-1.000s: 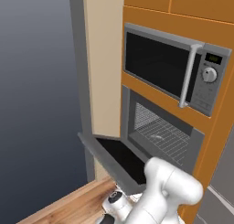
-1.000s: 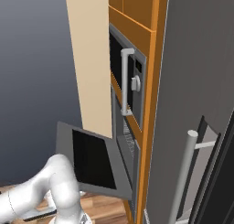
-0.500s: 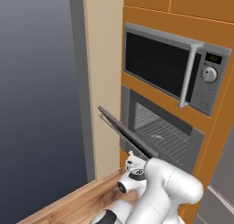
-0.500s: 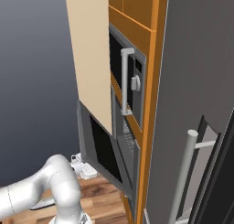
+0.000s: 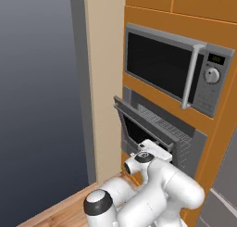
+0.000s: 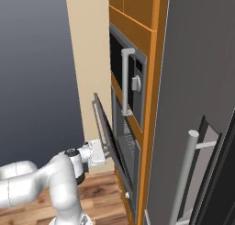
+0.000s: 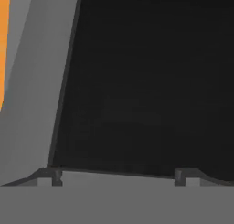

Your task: Place the fish on the bottom rack of the oven, and slide the tray back inside. Close the oven door.

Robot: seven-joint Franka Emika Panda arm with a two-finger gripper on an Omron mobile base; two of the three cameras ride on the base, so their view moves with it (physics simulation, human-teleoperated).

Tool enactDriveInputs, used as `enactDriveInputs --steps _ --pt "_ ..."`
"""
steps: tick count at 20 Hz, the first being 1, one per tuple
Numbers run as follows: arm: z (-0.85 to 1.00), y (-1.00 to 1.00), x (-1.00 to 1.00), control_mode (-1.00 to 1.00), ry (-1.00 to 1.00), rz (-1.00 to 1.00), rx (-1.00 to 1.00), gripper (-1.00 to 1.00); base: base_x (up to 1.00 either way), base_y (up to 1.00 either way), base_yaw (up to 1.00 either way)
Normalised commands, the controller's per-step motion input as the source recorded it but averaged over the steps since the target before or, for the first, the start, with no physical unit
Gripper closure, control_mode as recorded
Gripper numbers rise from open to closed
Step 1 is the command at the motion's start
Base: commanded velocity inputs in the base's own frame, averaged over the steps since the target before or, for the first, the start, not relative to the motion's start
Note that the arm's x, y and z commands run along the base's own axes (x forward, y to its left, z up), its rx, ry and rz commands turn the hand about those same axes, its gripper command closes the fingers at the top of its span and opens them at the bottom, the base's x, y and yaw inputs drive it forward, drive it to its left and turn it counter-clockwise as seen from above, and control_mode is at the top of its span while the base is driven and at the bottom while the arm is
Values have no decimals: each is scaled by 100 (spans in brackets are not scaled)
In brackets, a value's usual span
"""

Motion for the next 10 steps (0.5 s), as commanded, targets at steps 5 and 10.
enactDriveInputs --steps 5,10 --pt "47 -87 26 -100 -14 -31 -28 -100 0 0 0" --pt "8 -100 45 -100 -4 -23 -11 -100 0 0 0"
